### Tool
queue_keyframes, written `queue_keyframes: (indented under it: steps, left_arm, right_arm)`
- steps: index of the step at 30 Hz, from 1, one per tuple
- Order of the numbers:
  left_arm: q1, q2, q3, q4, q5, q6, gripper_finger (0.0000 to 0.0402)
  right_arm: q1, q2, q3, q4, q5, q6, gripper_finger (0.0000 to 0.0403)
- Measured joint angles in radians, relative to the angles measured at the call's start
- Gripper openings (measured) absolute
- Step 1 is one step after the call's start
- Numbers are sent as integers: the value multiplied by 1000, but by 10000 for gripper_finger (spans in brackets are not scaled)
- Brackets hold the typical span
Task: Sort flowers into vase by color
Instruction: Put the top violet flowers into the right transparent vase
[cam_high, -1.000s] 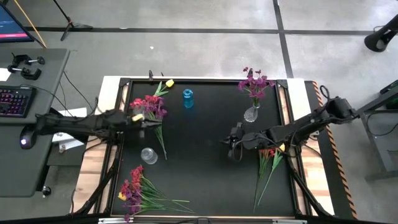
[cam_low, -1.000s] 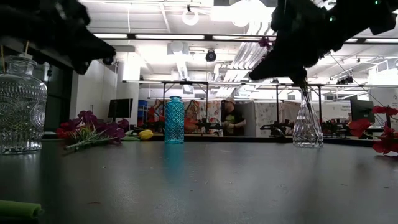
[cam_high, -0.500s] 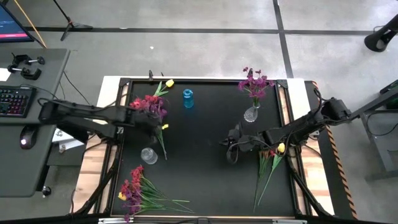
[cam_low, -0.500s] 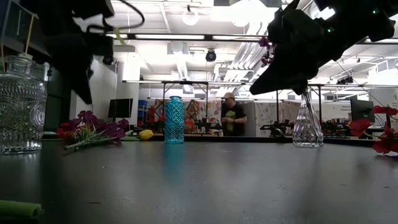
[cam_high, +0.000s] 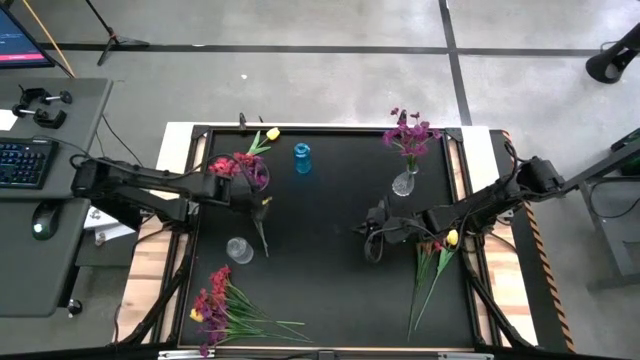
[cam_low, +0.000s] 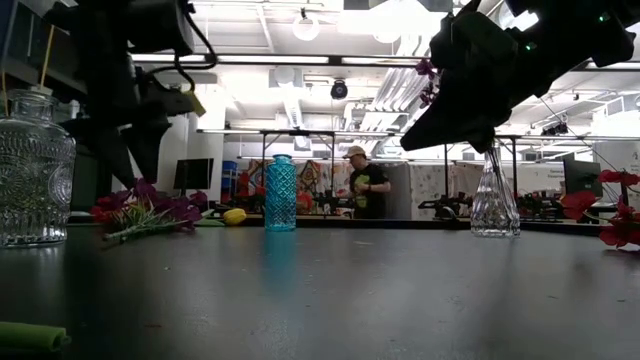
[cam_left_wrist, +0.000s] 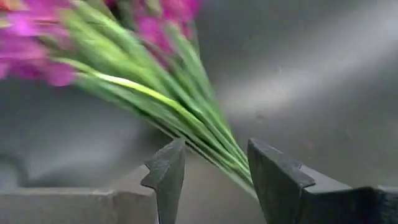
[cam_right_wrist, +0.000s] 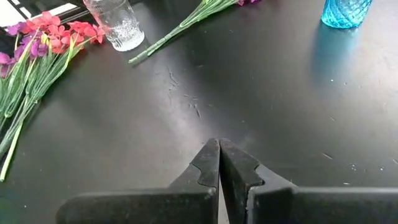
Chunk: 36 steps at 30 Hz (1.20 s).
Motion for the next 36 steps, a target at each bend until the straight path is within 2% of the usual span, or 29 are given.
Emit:
queue_keyframes:
  steps: [8, 15, 23, 36]
  left_arm:
    - [0, 5, 0, 3, -75, -177, 163]
    - [-26, 113, 0, 35, -55, -281, 163]
    - [-50, 255, 0, 122, -16, -322, 163]
    - [-45, 330, 2, 133, -22, -317, 163]
  right_arm:
    - [0, 0, 0, -1, 0, 11, 0]
    - [0, 0, 0, -2, 6, -27, 0]
    - [0, 0, 0, -8, 7, -33, 0]
    - [0, 0, 0, -25, 8, -33, 0]
